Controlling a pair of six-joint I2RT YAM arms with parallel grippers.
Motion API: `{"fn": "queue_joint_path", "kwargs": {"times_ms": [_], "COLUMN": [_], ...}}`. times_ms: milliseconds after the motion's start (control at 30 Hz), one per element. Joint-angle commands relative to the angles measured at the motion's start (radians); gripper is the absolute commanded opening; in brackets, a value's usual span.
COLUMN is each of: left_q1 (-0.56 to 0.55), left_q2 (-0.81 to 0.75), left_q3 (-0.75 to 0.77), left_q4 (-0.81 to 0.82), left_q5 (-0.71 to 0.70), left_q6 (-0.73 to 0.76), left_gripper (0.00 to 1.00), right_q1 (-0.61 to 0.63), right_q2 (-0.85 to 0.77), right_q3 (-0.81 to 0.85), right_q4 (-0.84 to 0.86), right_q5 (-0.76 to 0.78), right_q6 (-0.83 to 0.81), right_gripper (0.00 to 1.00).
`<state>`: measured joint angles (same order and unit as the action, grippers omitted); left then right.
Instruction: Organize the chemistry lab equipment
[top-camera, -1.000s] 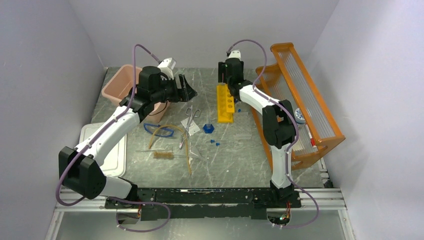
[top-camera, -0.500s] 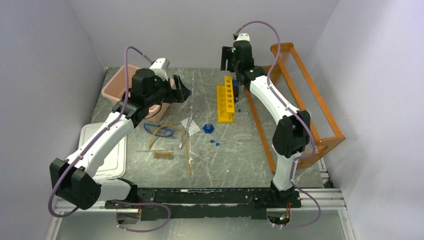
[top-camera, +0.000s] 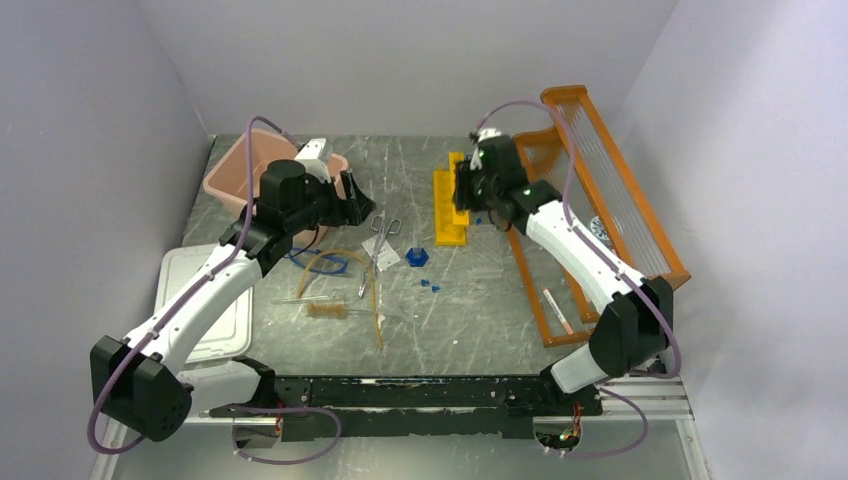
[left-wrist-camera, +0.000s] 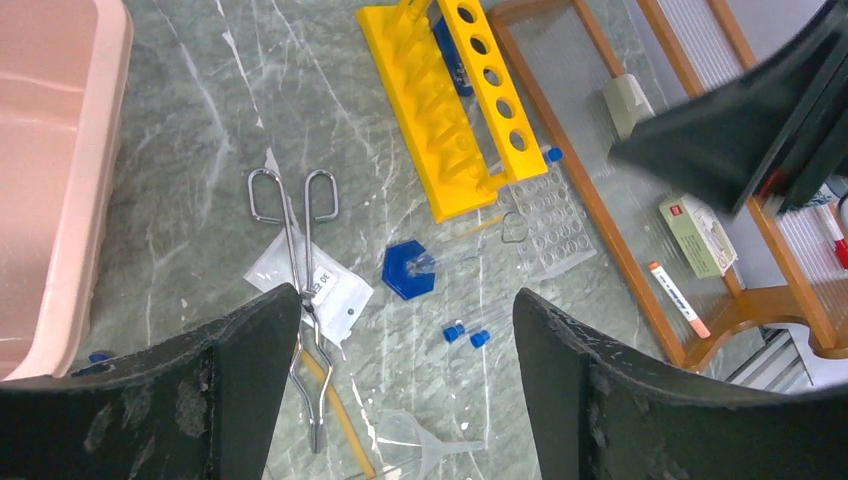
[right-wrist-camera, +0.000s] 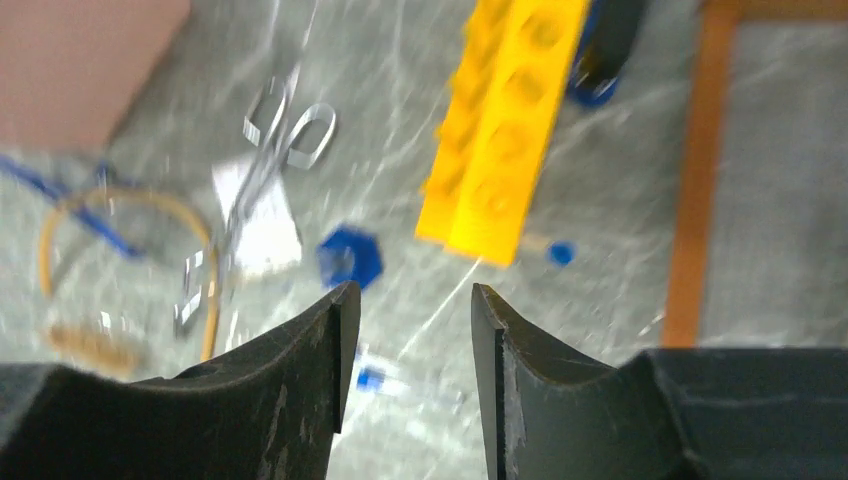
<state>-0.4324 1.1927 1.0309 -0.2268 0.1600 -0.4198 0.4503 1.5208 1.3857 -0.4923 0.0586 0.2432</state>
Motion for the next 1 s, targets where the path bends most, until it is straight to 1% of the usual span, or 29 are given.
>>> {"fn": "queue_joint_path", "kwargs": {"times_ms": [0, 67, 133, 200, 300, 433, 500, 633, 767, 867, 967], "left_q1": [0.009, 0.009, 0.009, 0.009, 0.009, 0.009, 0.009, 0.009, 0.009, 0.009, 0.009], "left_q2": [-0.033, -0.035, -0.039, -0.043, -0.047, -0.053, -0.054, -0.053, -0.048, -0.038, -0.03], "left_q3": [-0.035, -0.041, -0.046, -0.048, -0.048, -0.055, -0.057, -0.056, -0.058, -0.055, -0.046], "left_q4": [0.061, 0.059, 0.055, 0.048, 0.038, 0.034, 0.033, 0.032, 0.034, 0.033, 0.028], "left_q5": [-0.014, -0.023, -0.03, -0.036, -0.036, -0.04, -0.041, -0.043, -0.046, -0.045, -0.051], "left_q6": [-0.016, -0.016, -0.016, -0.014, -0.008, -0.013, -0.016, -0.014, -0.017, -0.02, -0.015], "left_gripper": [0.81, 0.8, 0.8, 0.8, 0.8, 0.8, 0.8, 0.8, 0.8, 0.8, 0.8], "right_q1": [0.156, 0.248, 0.29, 0.304, 0.306, 0.295, 0.273, 0.172, 0.086, 0.054, 0.027], "right_q2": [-0.058, -0.059, -0.056, -0.062, -0.059, 0.0, 0.03, 0.026, 0.018, 0.039, 0.072], "right_q3": [-0.137, -0.187, -0.242, -0.302, -0.348, -0.315, -0.286, -0.274, -0.297, -0.273, -0.254], "right_q4": [-0.054, -0.073, -0.076, -0.044, -0.015, -0.048, -0.08, -0.088, -0.006, 0.033, 0.071], "right_q5": [-0.047, 0.017, 0.052, 0.074, 0.122, 0.237, 0.295, 0.347, 0.336, 0.326, 0.325], "right_q6": [-0.023, -0.035, -0.007, 0.013, 0.034, 0.095, 0.136, 0.216, 0.187, 0.157, 0.14], "right_gripper": [0.48, 0.46, 0.41, 0.37, 0.36, 0.37, 0.39, 0.49, 0.52, 0.59, 0.59]}}
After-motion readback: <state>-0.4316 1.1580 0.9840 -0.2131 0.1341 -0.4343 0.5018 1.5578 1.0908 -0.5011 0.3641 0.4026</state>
